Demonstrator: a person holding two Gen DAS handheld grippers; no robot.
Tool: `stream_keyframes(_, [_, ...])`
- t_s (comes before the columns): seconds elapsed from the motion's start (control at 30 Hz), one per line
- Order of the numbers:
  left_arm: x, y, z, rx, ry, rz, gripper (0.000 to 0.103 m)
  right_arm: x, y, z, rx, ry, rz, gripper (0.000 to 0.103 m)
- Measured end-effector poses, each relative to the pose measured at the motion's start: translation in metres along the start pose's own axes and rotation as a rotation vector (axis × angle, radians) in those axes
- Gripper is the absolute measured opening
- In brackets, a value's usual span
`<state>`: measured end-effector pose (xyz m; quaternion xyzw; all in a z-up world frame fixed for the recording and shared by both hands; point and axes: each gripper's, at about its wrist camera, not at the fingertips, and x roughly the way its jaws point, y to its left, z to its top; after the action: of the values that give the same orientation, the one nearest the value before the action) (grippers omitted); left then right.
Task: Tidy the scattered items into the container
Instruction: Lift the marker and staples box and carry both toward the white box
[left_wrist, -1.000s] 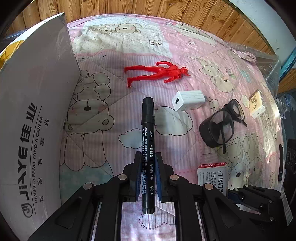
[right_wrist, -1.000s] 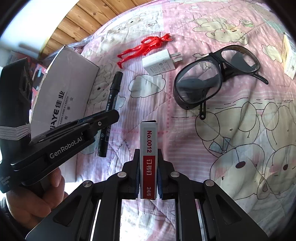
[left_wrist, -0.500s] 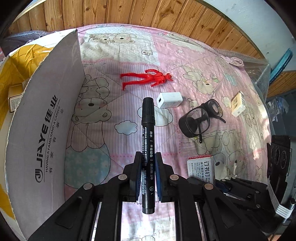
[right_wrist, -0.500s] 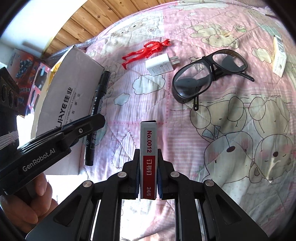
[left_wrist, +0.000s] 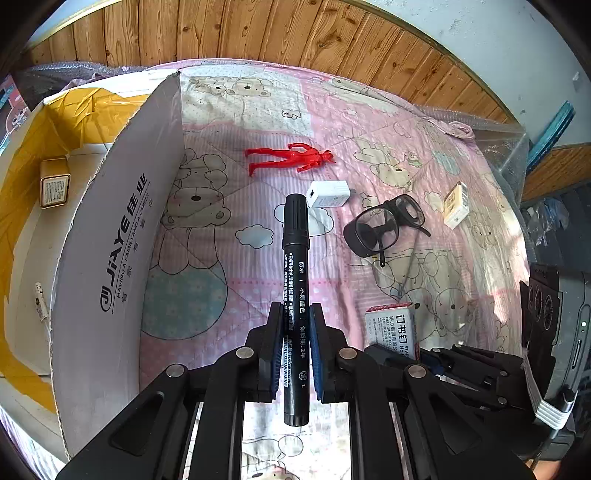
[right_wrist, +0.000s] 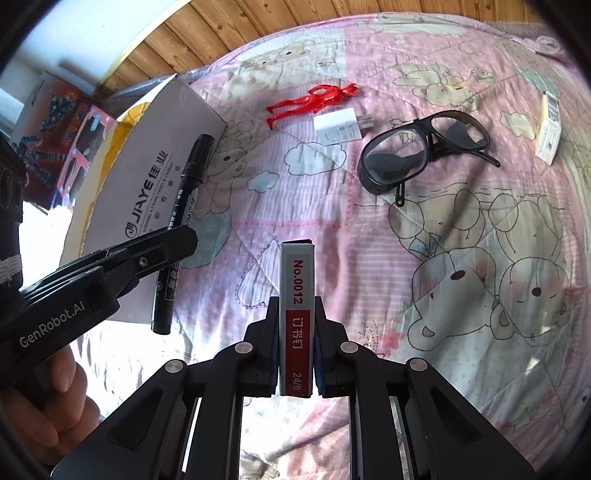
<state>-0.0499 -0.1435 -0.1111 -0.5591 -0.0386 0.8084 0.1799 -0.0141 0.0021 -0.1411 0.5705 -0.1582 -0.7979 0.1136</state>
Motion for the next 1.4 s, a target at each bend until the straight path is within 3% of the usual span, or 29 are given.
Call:
stream_keyframes(0.43, [-0.033,-0.006,-0.014,-0.003,-0.028,-0.001,0.014,-0.025,0.024,-0.006,-0.063,-0.033,-0.004,0.015])
stream_keyframes(0.93, [-0.067,-0.001,-0.016,-0.007,-0.088,0.083,0.014,-0.044,0.05,-0.005,-0.138,-0.058,-0.011,0.015])
stream_keyframes(1.4, [-0.09,0.013,-0.016,-0.051,-0.152,0.067,0.014,-0.059,0.076,0.005,-0.219,-0.091,-0.018,0.015])
